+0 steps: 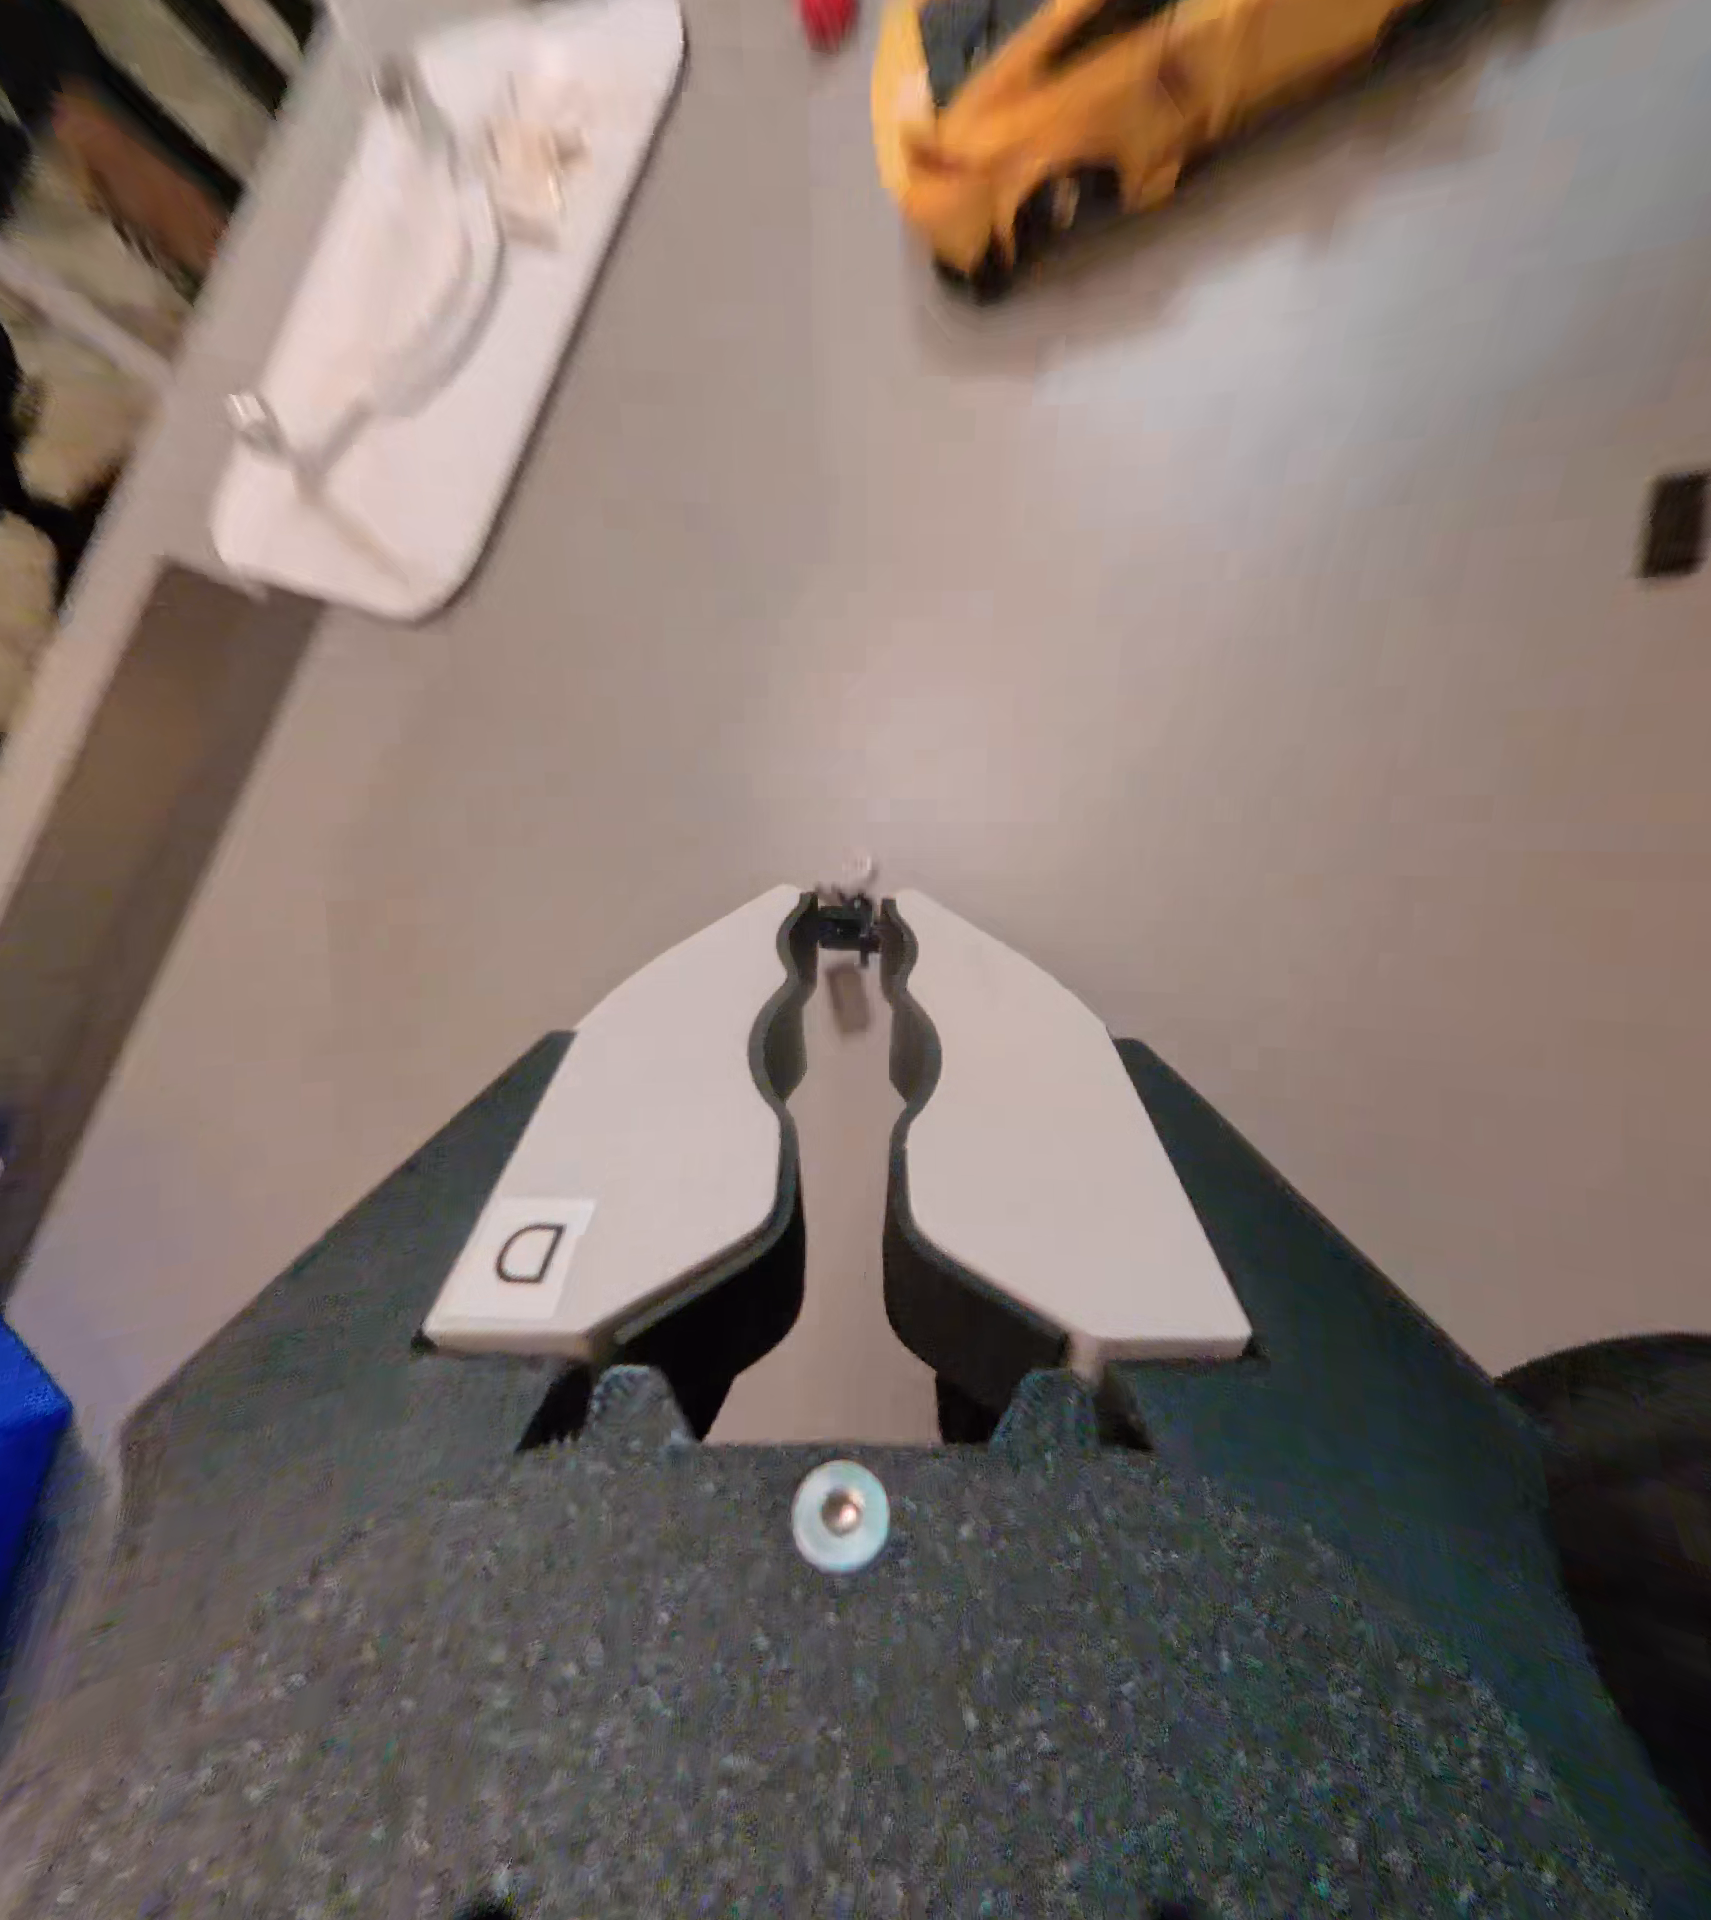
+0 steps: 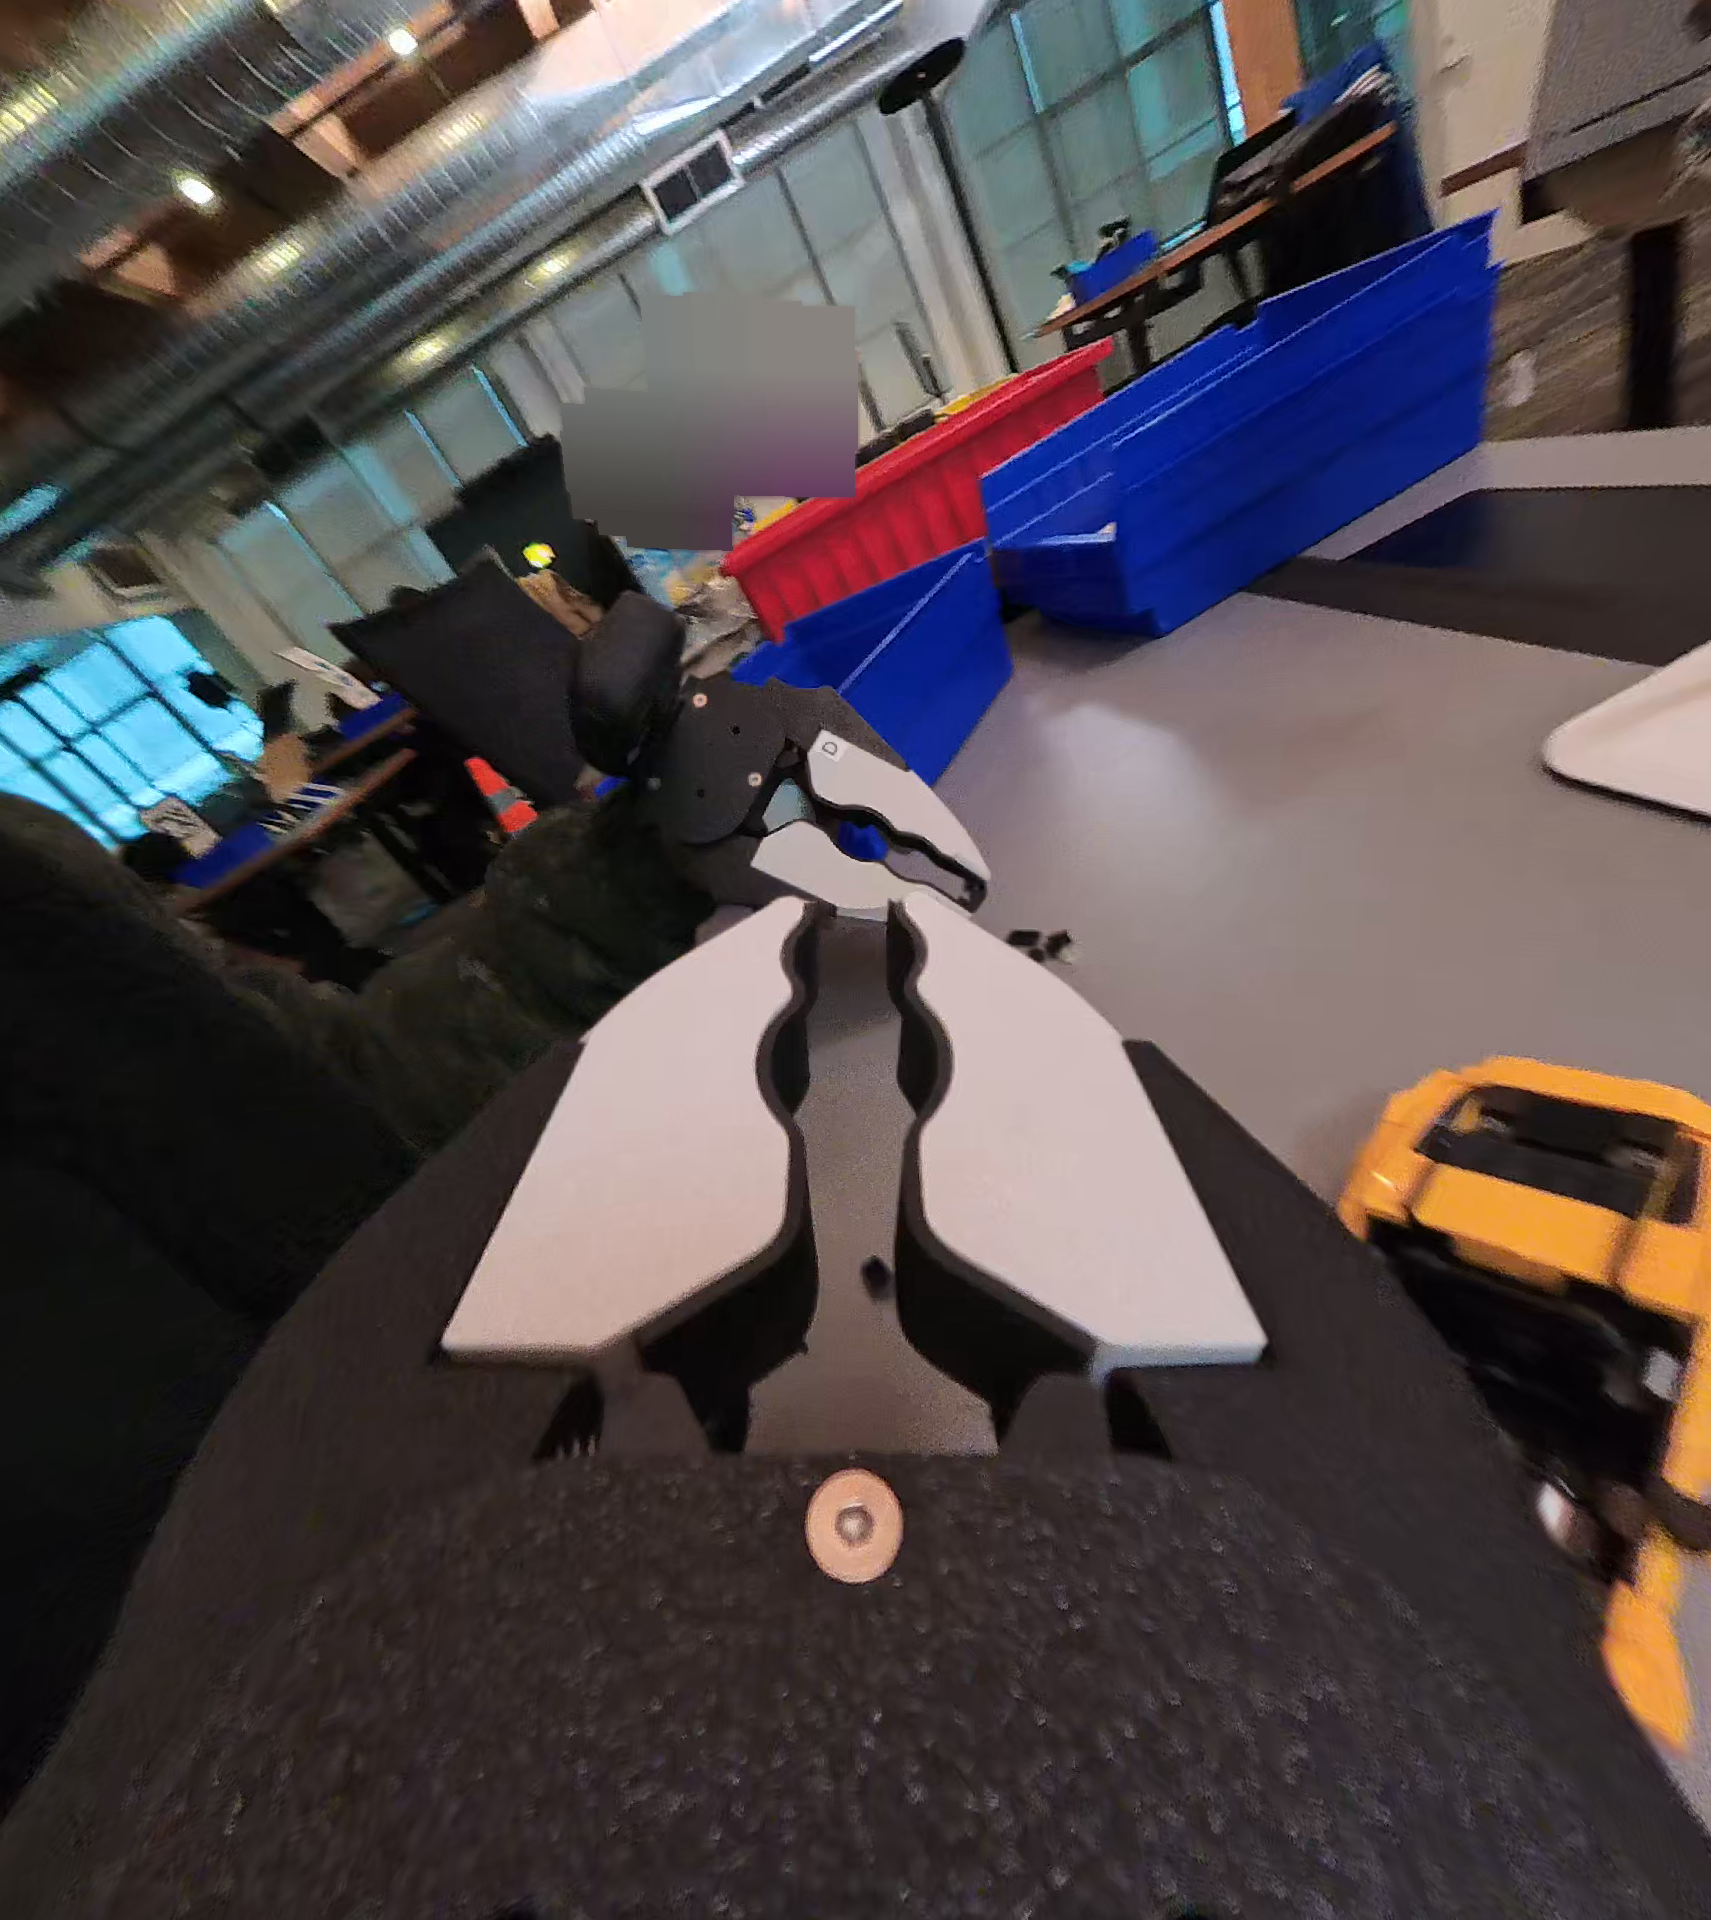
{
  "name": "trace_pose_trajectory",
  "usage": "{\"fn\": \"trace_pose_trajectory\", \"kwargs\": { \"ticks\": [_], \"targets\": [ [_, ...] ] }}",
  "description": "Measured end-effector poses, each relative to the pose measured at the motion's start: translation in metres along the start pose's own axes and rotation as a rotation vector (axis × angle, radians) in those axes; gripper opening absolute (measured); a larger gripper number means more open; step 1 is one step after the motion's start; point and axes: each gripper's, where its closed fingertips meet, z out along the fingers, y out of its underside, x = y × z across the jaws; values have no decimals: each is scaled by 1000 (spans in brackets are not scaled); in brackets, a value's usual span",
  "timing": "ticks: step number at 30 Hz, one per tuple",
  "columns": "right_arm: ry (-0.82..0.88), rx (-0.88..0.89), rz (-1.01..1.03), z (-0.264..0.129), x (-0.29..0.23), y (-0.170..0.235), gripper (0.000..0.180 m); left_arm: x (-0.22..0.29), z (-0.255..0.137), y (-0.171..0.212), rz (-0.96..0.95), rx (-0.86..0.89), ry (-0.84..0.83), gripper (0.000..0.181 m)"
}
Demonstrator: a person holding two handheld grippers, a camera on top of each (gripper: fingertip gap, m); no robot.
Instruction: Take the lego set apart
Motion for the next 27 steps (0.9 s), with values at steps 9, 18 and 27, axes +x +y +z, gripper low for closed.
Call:
{"fn": "trace_pose_trajectory", "kwargs": {
  "ticks": [9, 18, 27],
  "targets": [
    [111, 15, -56, -43, 14, 14, 12, 7, 18, 24, -42, -91, 65, 22],
    [104, -14, -86, -41, 15, 21, 12, 35, -1, -25, -71, 174, 244, 19],
    [246, 83, -184, -54, 32, 3, 11, 131, 19, -59, -55, 137, 630, 21]
  ]
}}
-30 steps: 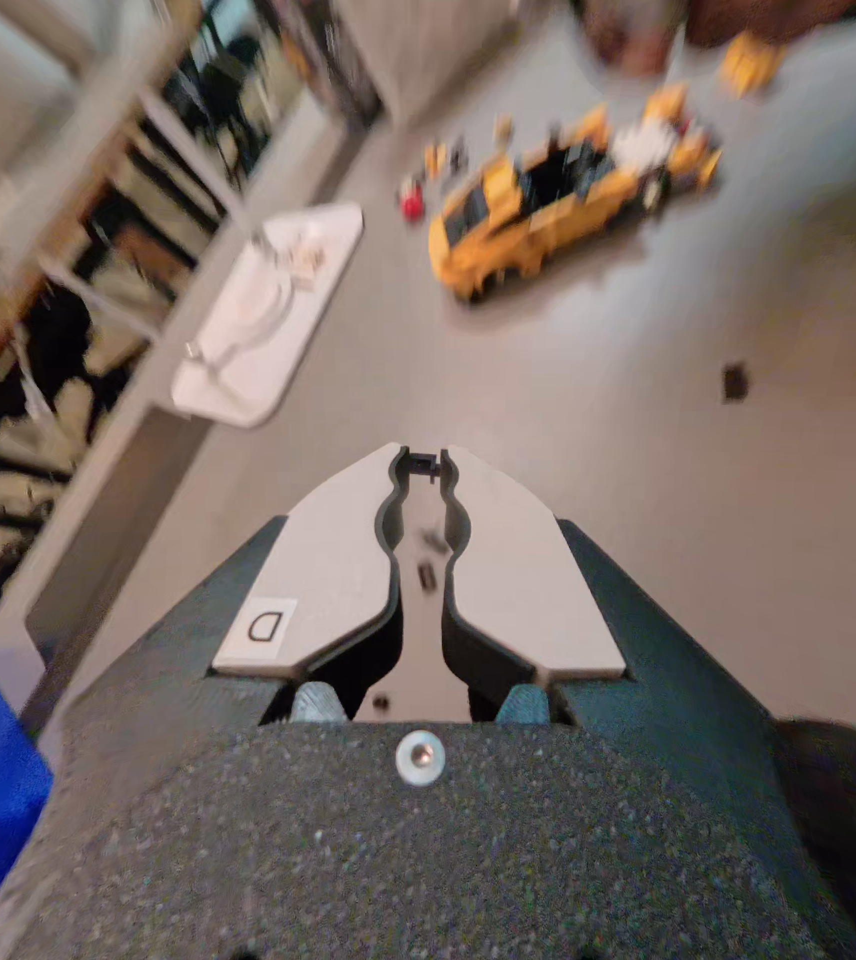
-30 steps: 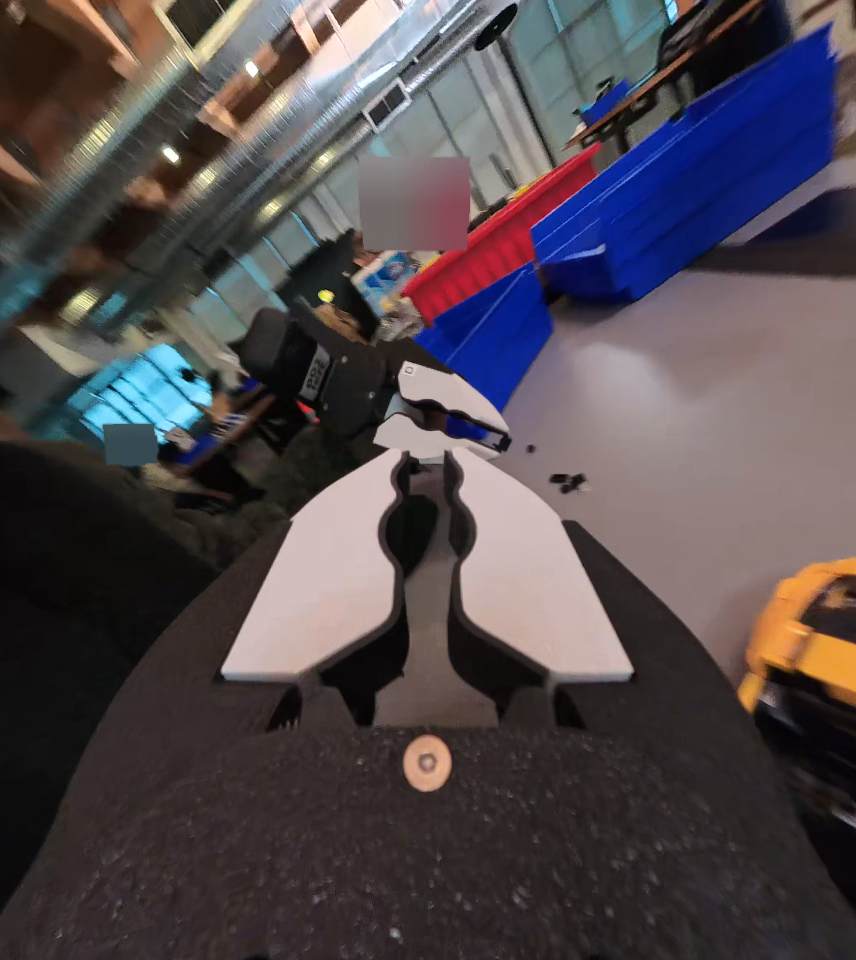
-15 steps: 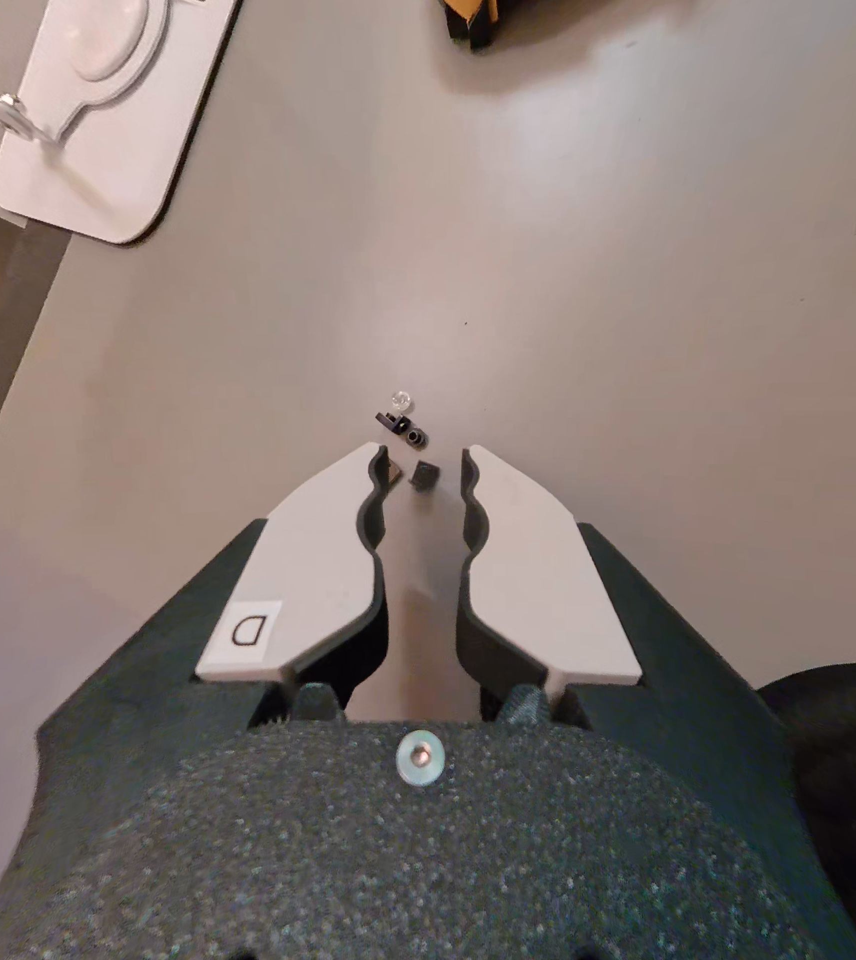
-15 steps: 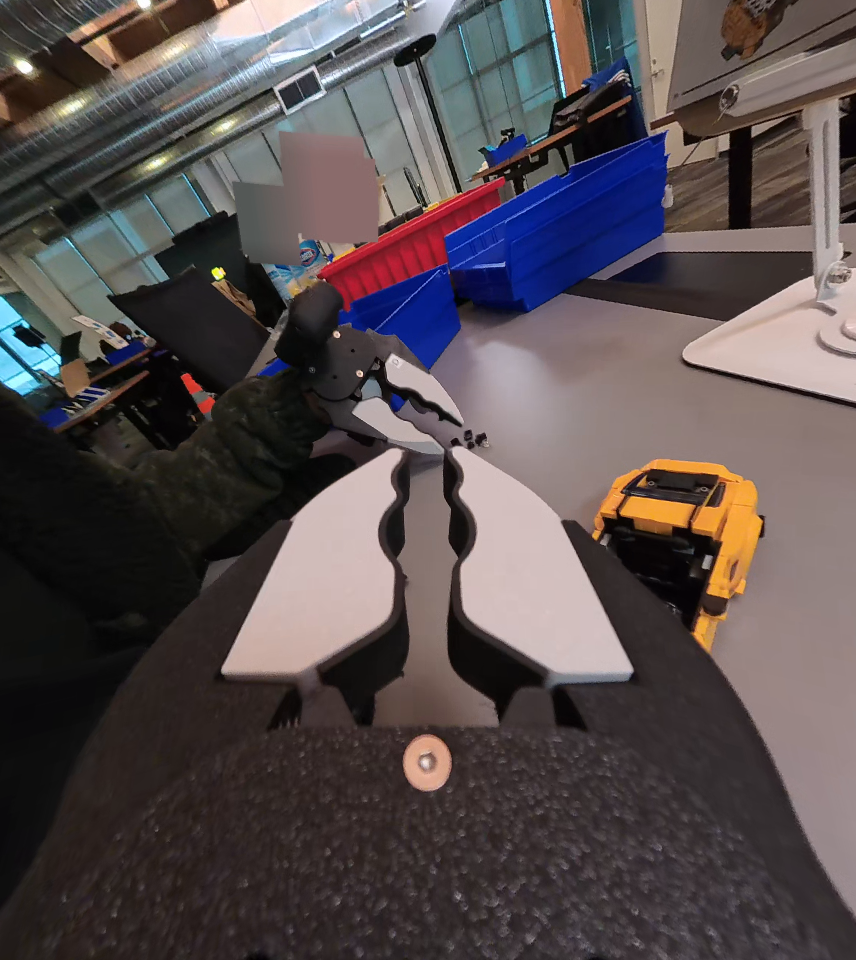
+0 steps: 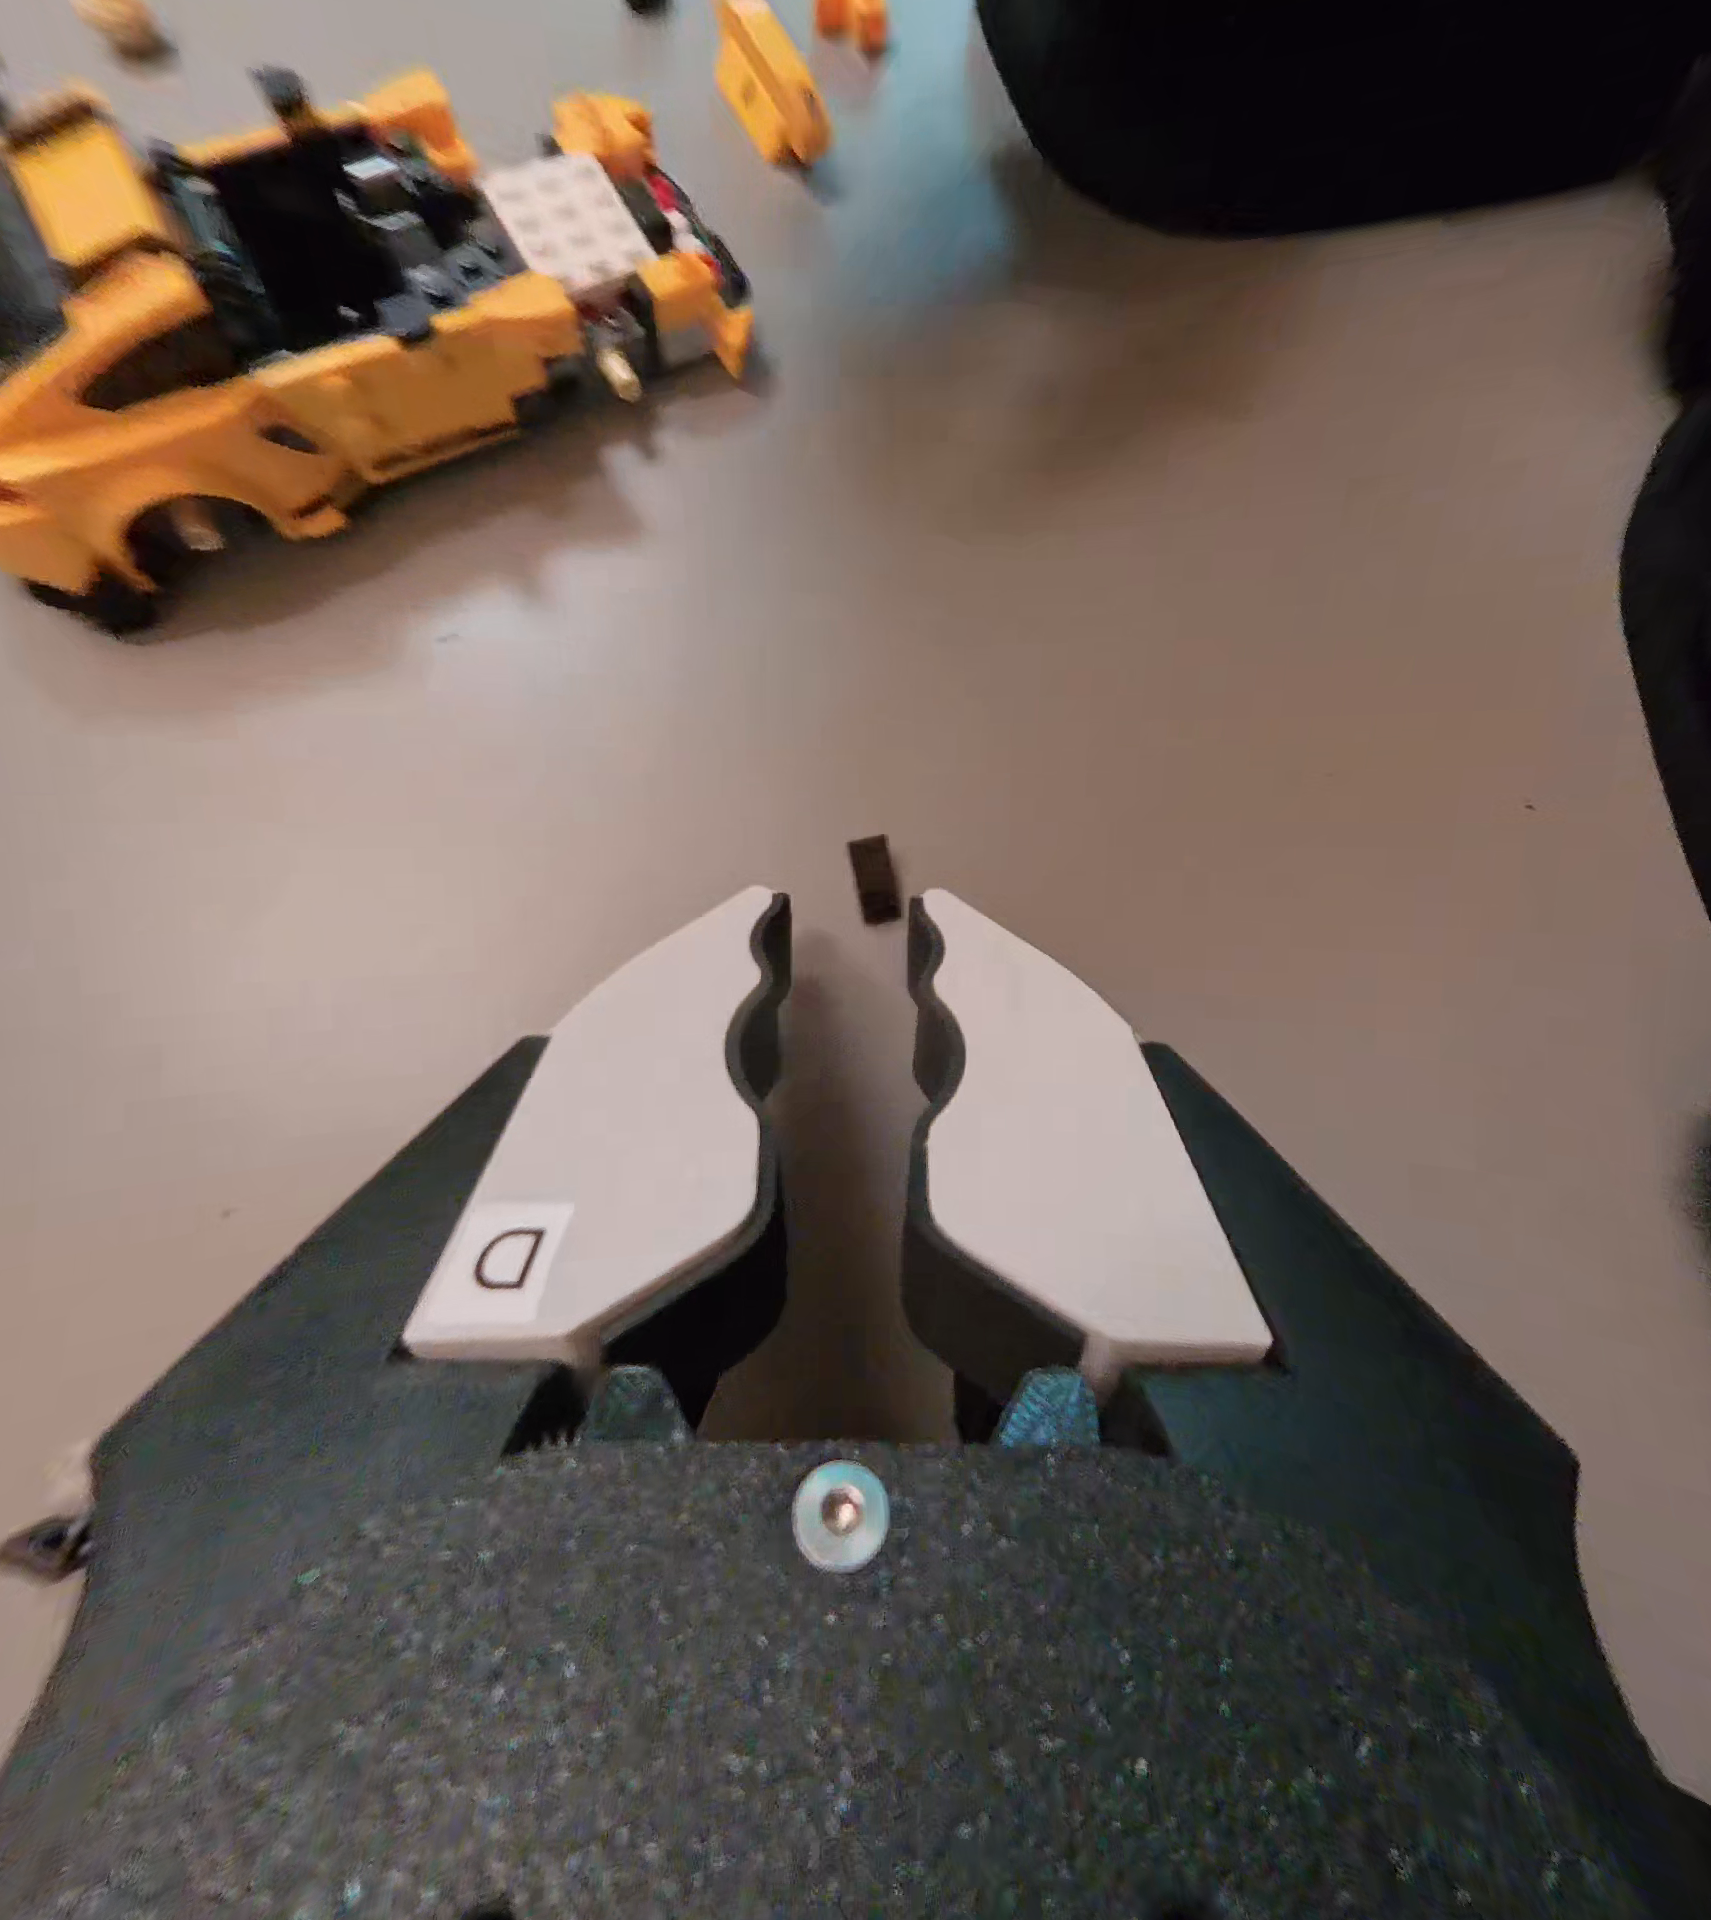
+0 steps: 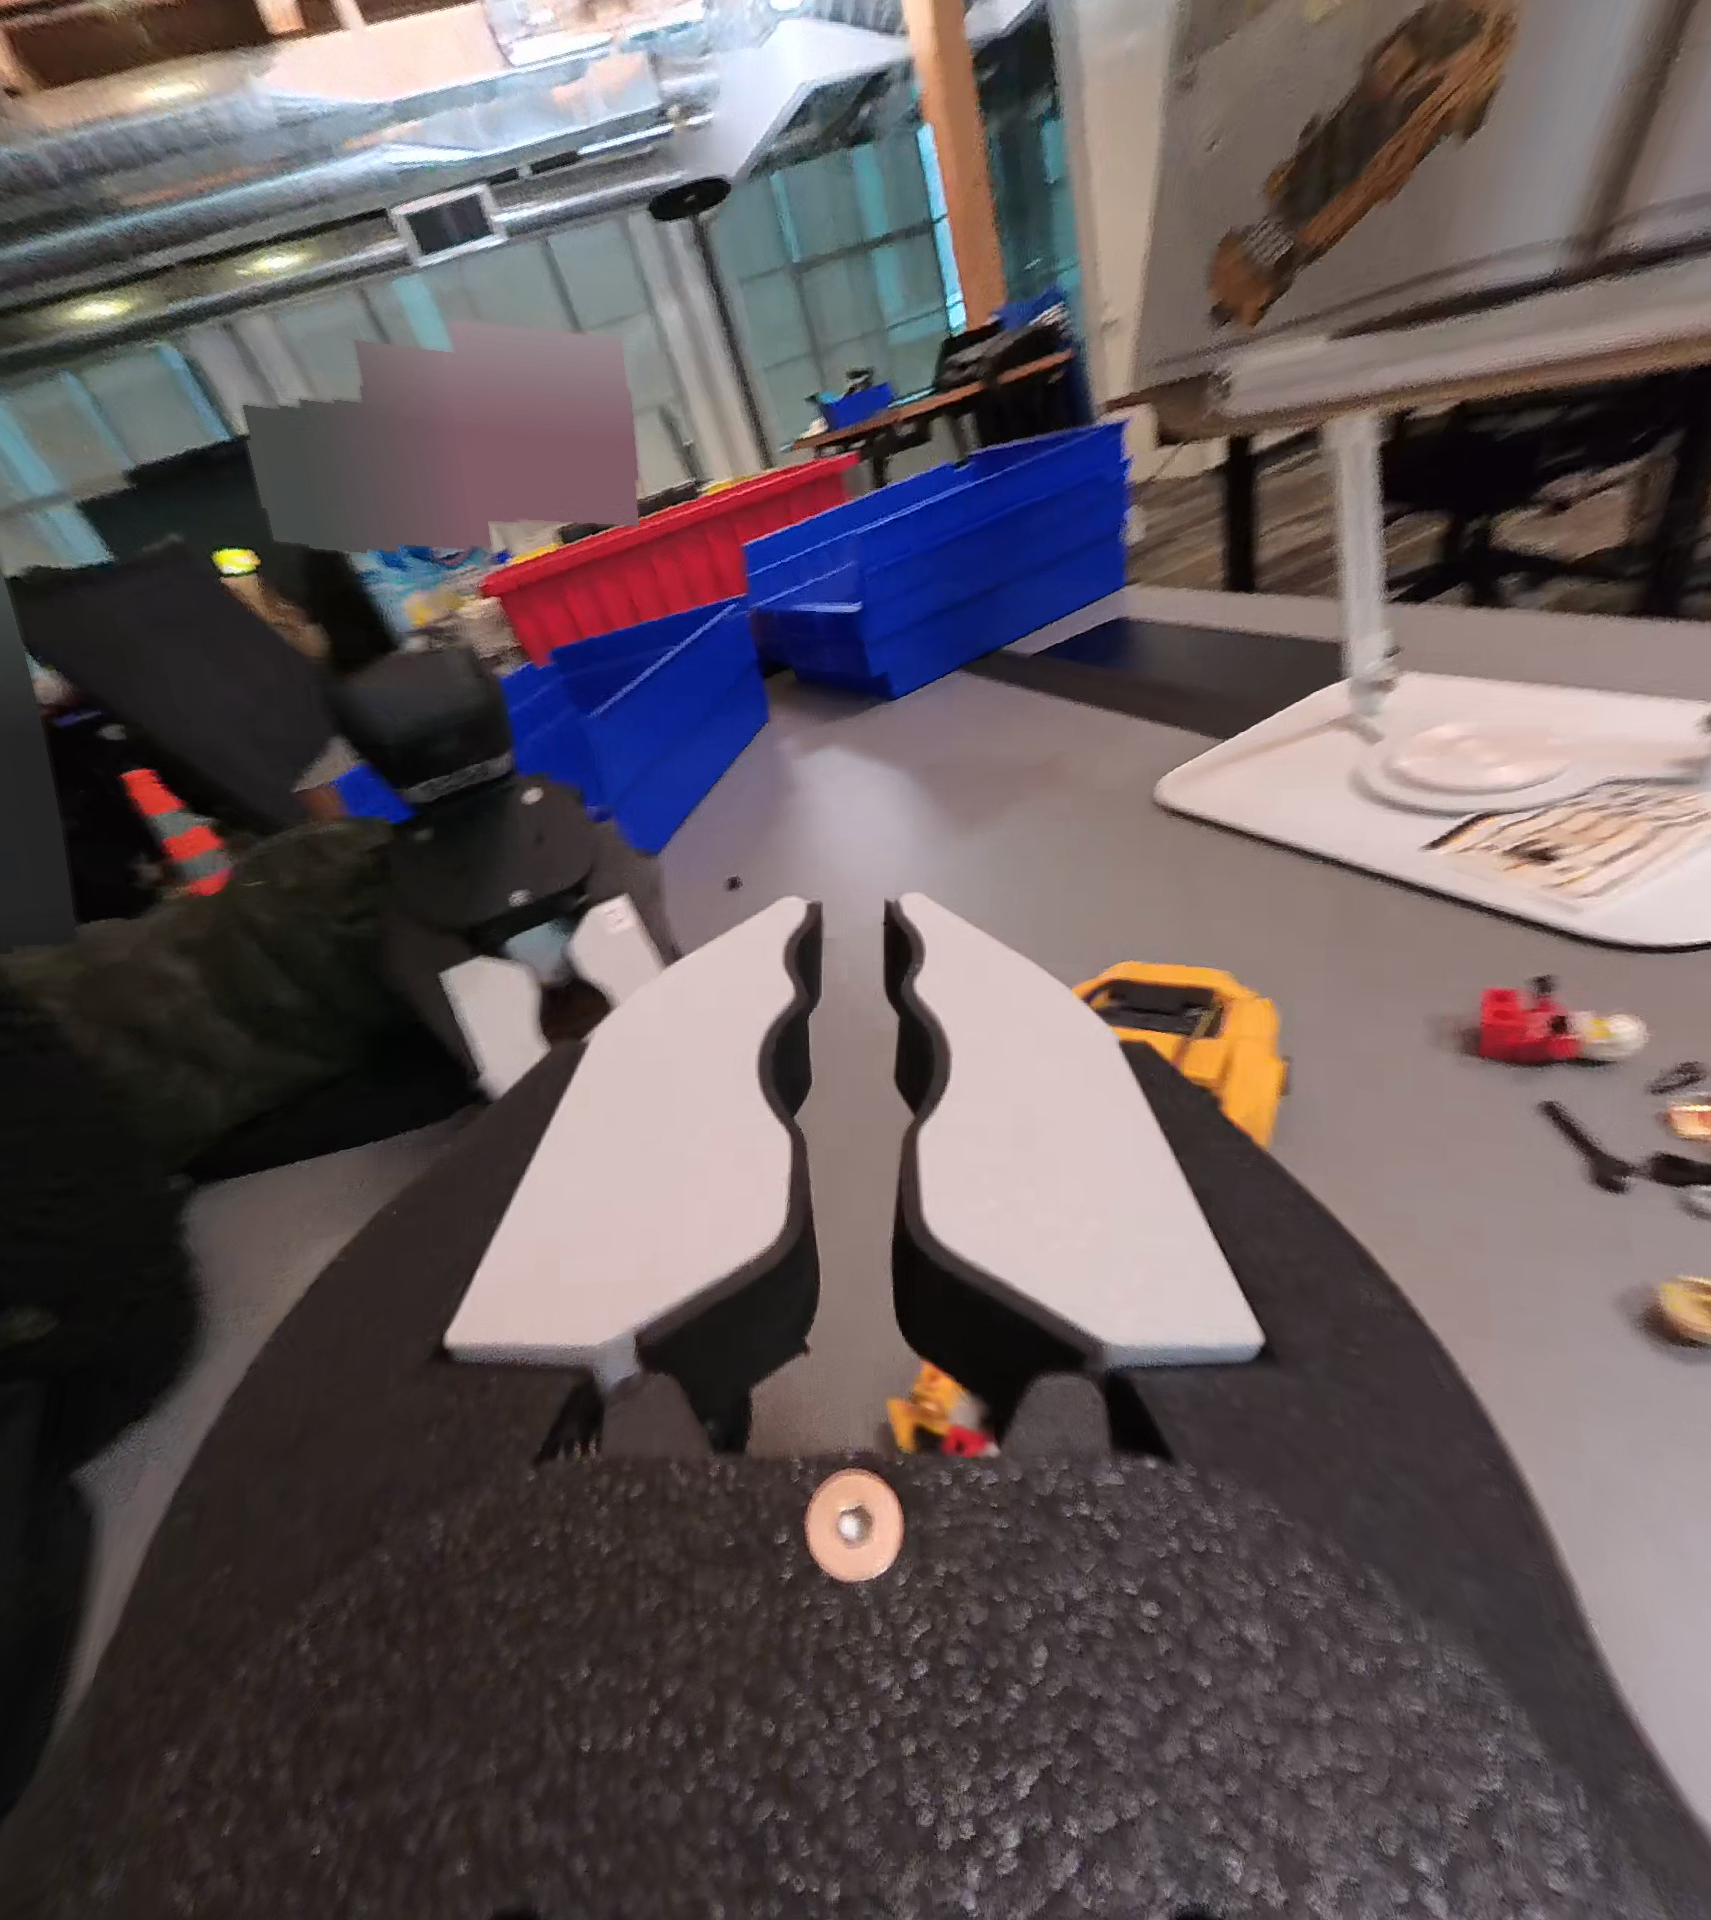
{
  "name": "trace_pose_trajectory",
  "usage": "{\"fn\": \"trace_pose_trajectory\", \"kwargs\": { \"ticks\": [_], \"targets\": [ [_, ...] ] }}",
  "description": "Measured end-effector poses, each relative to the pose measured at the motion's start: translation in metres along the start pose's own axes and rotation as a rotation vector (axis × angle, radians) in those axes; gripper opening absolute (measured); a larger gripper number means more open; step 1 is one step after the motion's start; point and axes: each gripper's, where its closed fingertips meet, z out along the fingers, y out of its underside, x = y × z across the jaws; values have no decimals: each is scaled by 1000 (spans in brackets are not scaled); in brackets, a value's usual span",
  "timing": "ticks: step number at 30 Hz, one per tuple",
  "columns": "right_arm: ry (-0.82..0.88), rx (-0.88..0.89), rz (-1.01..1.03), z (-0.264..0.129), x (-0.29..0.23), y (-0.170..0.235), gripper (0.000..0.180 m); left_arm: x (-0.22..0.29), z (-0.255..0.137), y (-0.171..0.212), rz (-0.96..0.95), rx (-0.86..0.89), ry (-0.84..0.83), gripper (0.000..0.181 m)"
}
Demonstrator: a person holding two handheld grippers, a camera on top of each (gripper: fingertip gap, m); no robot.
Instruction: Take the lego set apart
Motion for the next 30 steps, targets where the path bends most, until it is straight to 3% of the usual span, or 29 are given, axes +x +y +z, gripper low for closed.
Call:
{"fn": "trace_pose_trajectory", "kwargs": {
  "ticks": [4, 11, 15, 19, 22, 30],
  "targets": [
    [106, 52, -67, -8, 14, -10, 10, 4, 8, 2, 12, -31, 11, 20],
    [100, 29, -55, -6, 15, -5, 10, 3, 15, -2, 62, -47, -29, 8],
    [-14, -49, -110, 3, -7, 8, 10, -2, -2, -35, 2, 164, -30, 8],
    [-118, -124, -268, 14, -39, 26, 12, -1, -34, -85, -181, 513, 86, 7],
    [-115, -134, -439, 21, -54, 32, 15, -1, -44, -106, -390, 667, 247, 7],
    [-62, -139, -657, 28, -67, 37, 13, 3, -29, -114, -667, 702, 464, 7]
  ]
}}
